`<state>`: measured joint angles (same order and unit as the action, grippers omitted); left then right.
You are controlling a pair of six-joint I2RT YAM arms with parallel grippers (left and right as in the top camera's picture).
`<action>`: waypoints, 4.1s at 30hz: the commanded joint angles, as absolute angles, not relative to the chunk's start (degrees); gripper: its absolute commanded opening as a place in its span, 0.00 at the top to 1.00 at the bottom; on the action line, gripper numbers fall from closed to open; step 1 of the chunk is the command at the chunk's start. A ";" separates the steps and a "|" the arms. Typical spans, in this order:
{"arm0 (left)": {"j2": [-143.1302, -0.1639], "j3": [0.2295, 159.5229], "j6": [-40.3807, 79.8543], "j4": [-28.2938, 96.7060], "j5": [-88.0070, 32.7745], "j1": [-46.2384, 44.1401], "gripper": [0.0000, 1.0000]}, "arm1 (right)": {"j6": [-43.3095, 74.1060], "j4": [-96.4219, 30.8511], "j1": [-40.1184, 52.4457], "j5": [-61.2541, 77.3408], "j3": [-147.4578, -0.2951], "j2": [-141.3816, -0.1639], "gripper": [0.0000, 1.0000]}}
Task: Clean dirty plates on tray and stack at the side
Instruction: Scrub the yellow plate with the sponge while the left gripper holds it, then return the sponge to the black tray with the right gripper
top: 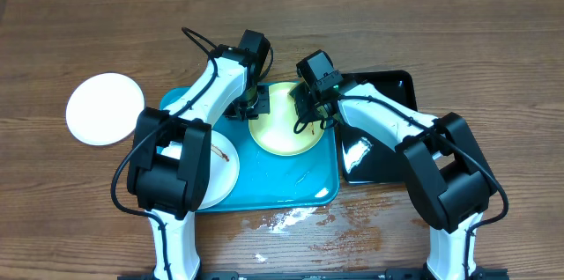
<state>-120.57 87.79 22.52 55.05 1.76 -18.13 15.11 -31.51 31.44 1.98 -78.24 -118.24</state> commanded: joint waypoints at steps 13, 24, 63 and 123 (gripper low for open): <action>-120.84 88.18 25.96 53.19 2.94 -15.62 0.96 | 42.72 -39.55 31.62 5.39 -73.34 -119.61 0.96; -120.84 88.18 25.96 52.86 2.87 -15.62 0.96 | 50.98 -42.17 35.99 10.48 -72.79 -119.61 0.96; -120.84 88.23 14.35 55.18 -7.77 -15.79 0.95 | 24.18 -54.02 18.50 -2.50 -65.89 -98.24 0.96; -120.86 100.18 13.26 65.67 -0.86 -18.76 0.96 | 22.63 -48.60 11.11 1.43 -59.83 -98.28 0.47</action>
